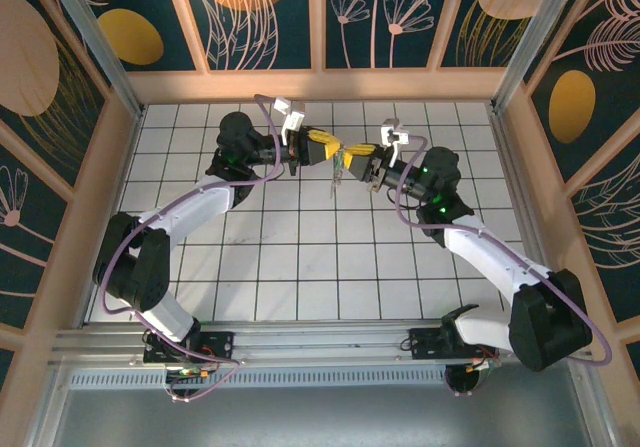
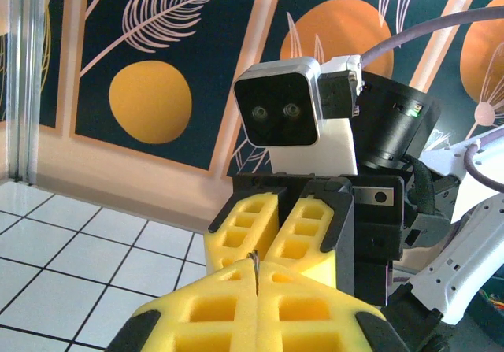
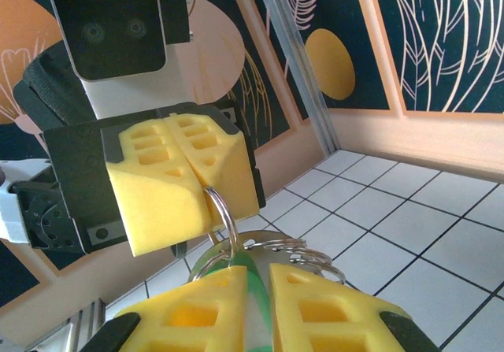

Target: Put the keys on the keyring

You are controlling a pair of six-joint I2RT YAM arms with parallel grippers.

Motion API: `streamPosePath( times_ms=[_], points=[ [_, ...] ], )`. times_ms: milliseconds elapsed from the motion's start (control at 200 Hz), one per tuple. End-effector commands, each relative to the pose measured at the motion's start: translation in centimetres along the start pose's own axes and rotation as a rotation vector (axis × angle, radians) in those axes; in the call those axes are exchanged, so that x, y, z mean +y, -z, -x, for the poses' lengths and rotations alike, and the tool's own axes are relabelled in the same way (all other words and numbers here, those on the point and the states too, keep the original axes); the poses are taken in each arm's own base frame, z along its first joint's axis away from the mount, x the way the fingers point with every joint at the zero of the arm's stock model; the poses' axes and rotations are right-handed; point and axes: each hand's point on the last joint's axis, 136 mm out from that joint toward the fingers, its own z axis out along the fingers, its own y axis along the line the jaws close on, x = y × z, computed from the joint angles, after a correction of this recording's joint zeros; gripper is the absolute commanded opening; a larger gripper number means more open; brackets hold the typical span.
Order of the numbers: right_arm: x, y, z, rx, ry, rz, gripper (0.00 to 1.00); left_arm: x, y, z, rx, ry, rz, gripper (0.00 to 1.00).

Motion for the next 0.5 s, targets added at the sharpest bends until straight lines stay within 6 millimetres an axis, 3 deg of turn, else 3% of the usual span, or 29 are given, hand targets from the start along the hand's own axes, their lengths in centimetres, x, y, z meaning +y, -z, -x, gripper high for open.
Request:
streamPosePath(
  times_ms=[0,215,495],
  points=[
    [0.59,-0.87,-0.48,0.015,0.013,0.040,0.15,-0.89,-0.42,0.69,-0.016,-0.044,-0.044,0.00],
    [0.92,-1.44,-1.34,0.038,0.013,0.047,0.15,-0.96,-0.46,0.62,-0.015,-0.043,-0.046,0.00],
    [0.05,-0.49,-0.99,0.039,0.044,-0.024,0.15,-1.11,-0.42,0.69,-0.015,-0.048,-0.048,0.00]
  ],
)
